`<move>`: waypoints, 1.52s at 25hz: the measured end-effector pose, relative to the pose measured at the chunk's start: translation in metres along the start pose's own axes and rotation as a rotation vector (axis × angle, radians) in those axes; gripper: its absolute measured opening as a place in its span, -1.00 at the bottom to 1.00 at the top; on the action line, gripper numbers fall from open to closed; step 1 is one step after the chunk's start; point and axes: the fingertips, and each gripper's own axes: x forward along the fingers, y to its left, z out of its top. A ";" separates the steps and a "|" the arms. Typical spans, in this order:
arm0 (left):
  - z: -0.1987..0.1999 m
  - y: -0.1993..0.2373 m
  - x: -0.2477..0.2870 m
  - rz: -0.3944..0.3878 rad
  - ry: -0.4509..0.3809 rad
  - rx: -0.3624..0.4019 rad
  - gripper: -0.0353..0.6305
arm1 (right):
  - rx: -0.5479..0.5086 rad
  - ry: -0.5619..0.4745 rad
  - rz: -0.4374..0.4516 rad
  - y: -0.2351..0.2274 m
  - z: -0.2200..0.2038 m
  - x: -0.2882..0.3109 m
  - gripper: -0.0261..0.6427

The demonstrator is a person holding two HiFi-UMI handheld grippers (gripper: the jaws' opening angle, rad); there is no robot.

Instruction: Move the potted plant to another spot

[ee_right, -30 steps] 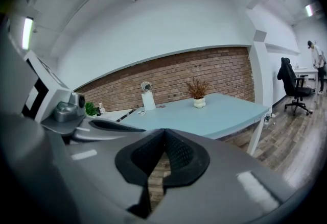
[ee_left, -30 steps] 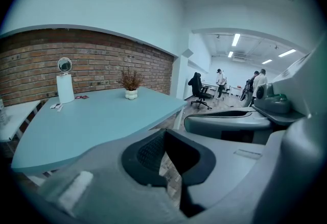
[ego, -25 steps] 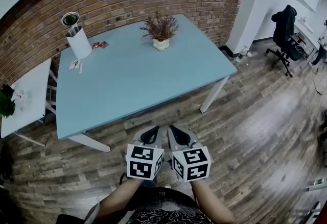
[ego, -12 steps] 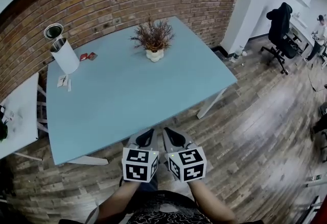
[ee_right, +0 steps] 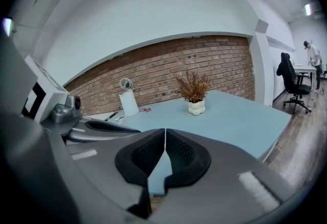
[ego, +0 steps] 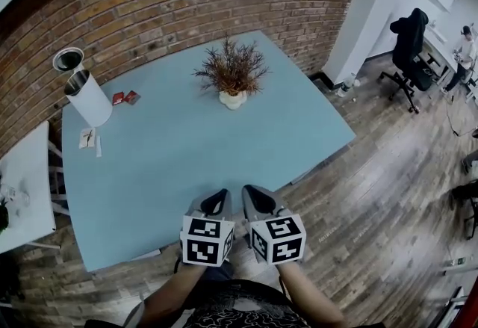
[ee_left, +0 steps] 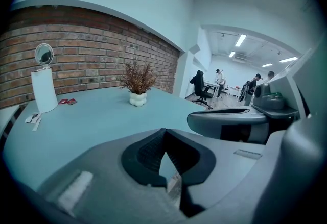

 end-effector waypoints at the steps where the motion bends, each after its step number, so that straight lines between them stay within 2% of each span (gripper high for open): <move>1: 0.003 0.006 0.002 -0.004 0.000 -0.001 -0.92 | -0.001 -0.001 -0.004 0.000 0.004 0.007 -0.92; 12: 0.027 0.031 0.027 -0.059 -0.005 0.005 -0.92 | -0.018 -0.011 -0.066 -0.020 0.041 0.053 -0.78; 16: 0.032 0.036 0.037 -0.058 -0.012 -0.002 -0.92 | -0.035 -0.010 -0.068 -0.035 0.049 0.069 -0.67; 22: 0.048 0.058 0.054 0.006 -0.047 -0.059 -0.92 | -0.106 -0.011 -0.058 -0.058 0.072 0.101 -0.57; 30: 0.073 0.084 0.093 0.122 -0.067 -0.118 -0.92 | -0.139 0.002 -0.013 -0.108 0.093 0.155 -0.36; 38: 0.090 0.097 0.130 0.197 -0.056 -0.130 -0.92 | -0.219 0.051 0.045 -0.146 0.098 0.210 -0.12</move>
